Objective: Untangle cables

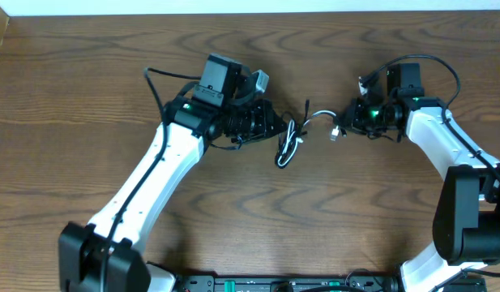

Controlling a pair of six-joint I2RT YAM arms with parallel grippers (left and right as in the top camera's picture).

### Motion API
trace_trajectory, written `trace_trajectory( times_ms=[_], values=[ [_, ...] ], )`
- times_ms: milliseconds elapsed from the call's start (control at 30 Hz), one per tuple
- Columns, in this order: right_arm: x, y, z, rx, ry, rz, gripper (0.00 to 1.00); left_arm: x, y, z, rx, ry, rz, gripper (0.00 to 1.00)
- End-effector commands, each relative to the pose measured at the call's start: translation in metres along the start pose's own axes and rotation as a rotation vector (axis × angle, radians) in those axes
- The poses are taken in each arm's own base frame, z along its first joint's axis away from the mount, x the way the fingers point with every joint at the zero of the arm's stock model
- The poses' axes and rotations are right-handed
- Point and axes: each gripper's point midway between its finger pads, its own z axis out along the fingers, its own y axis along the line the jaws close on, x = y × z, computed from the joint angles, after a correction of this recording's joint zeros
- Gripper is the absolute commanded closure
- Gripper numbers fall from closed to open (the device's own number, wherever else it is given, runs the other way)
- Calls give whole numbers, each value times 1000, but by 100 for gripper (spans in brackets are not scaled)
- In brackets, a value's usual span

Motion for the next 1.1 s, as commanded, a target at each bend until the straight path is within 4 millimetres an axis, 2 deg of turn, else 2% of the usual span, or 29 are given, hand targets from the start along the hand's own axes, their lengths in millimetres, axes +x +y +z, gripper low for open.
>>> trace_trajectory(
  times_ms=[0, 100, 233, 267, 333, 367, 467, 533, 600, 833, 967, 1067],
  values=[
    [-1, 4, -5, 17, -8, -3, 99, 1, 16, 18, -16, 62, -8, 92],
    [1, 2, -13, 54, -14, 1, 99, 9, 28, 40, 18, 157, -30, 92],
    [4, 3, -24, 87, -25, -25, 98, 12, 47, 58, -4, 202, -37, 92],
    [4, 3, -27, 96, -30, -34, 93, 13, 51, 61, -8, 210, -21, 89],
    [4, 4, -31, 106, -38, -44, 70, 12, 63, 65, -51, 210, 7, 83],
    [4, 5, -32, 104, -41, -55, 61, 12, 72, 66, -96, 203, 4, 77],
    [3, 7, -34, 101, -46, -64, 42, 9, 95, 62, -231, 175, 0, 71],
    [4, 8, -33, 101, -45, -68, 35, 9, 102, 60, -269, 172, 16, 69],
    [3, 10, -32, 98, -48, -74, 32, 10, 105, 59, -279, 179, 46, 66],
    [6, 20, -26, 86, -41, -107, 26, 7, 116, 54, -348, 169, 127, 66],
    [11, 27, -22, 81, -29, -133, 26, 1, 101, 43, -326, 140, 221, 66],
    [14, 31, -20, 70, -19, -142, 26, -7, 79, 26, -297, 82, 305, 65]
  ],
)
